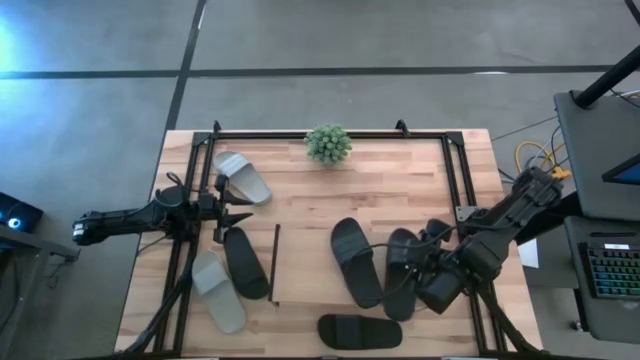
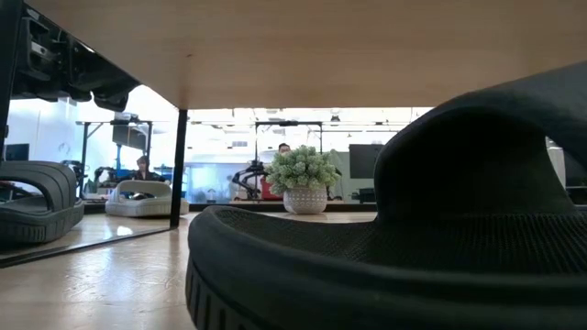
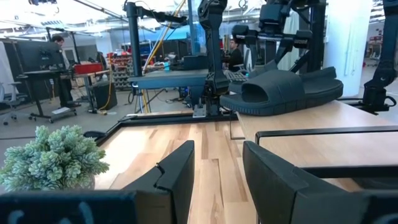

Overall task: Pick and place slides into the shelf
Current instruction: Put the black slipper on the shelf, then adjust the black slipper on the shelf

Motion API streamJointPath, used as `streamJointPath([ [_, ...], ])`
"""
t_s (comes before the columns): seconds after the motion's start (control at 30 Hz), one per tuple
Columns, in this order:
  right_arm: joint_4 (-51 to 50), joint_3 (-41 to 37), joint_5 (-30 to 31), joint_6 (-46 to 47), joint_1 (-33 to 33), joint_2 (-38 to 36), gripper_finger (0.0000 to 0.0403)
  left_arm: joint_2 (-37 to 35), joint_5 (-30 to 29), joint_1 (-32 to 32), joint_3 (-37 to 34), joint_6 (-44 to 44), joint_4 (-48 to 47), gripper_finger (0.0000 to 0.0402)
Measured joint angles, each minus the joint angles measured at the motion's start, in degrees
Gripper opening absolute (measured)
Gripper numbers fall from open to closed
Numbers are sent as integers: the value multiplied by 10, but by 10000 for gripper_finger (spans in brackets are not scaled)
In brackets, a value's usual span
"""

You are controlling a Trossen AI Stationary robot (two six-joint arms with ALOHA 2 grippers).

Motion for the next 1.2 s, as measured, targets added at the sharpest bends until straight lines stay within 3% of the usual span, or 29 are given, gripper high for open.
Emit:
streamJointPath([
  [0.13,2,0,-1,1,3,-7,217,-1,0,0,0,0,0,123],
  [0.27,5,4,-49,-2,4,-11,217,-1,0,0,0,0,0,123],
  [0.8,19,125,-49,14,21,-11,211,-1,0,0,0,0,0,123],
  [1.0,127,146,-48,-76,-11,15,204,0,0,0,0,0,-1,123],
  [1.2,133,177,-46,-156,-65,63,195,-1,0,0,0,0,1,123],
])
